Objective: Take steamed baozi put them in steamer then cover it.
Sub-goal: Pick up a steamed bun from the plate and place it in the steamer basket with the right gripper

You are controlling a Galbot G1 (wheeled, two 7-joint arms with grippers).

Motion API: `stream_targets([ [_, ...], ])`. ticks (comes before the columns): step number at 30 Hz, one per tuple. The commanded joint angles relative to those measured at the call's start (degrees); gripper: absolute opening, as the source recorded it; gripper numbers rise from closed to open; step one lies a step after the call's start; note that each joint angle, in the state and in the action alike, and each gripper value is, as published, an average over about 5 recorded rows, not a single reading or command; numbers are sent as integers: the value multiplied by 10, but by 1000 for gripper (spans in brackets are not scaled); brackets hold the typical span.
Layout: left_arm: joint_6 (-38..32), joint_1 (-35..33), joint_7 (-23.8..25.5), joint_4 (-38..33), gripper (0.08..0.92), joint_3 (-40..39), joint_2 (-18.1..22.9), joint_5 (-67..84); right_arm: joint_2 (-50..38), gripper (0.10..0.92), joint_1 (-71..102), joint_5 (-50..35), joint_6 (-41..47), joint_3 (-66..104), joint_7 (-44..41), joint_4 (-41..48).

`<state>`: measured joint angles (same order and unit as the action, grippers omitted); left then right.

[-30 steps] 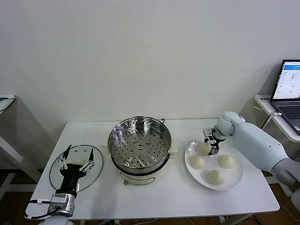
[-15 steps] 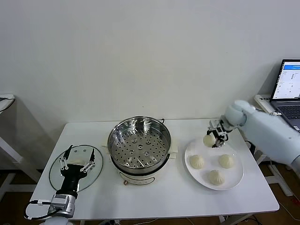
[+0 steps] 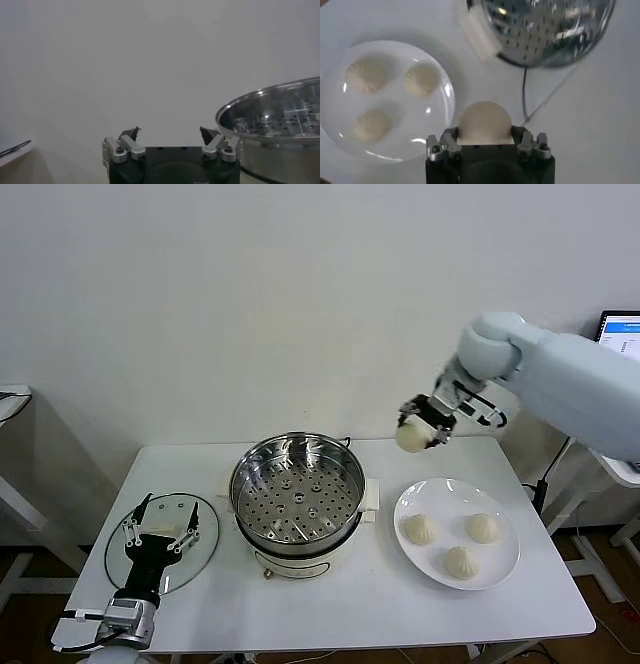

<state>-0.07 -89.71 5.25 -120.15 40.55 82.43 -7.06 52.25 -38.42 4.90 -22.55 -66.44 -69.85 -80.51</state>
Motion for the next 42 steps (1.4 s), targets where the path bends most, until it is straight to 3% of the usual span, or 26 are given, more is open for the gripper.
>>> stream_targets([
  [1, 0, 0, 2, 3, 823, 4, -1, 1, 161, 712, -81, 0, -101, -70, 18, 9],
  [9, -3, -3, 10, 6, 823, 25, -4, 17, 263, 712, -9, 24, -143, -45, 26, 128],
  [29, -3, -1, 18, 12, 823, 44, -9, 29, 334, 712, 154, 128, -195, 42, 34, 341],
  [42, -6, -4, 21, 15, 823, 51, -8, 34, 364, 715, 171, 150, -201, 56, 39, 386],
])
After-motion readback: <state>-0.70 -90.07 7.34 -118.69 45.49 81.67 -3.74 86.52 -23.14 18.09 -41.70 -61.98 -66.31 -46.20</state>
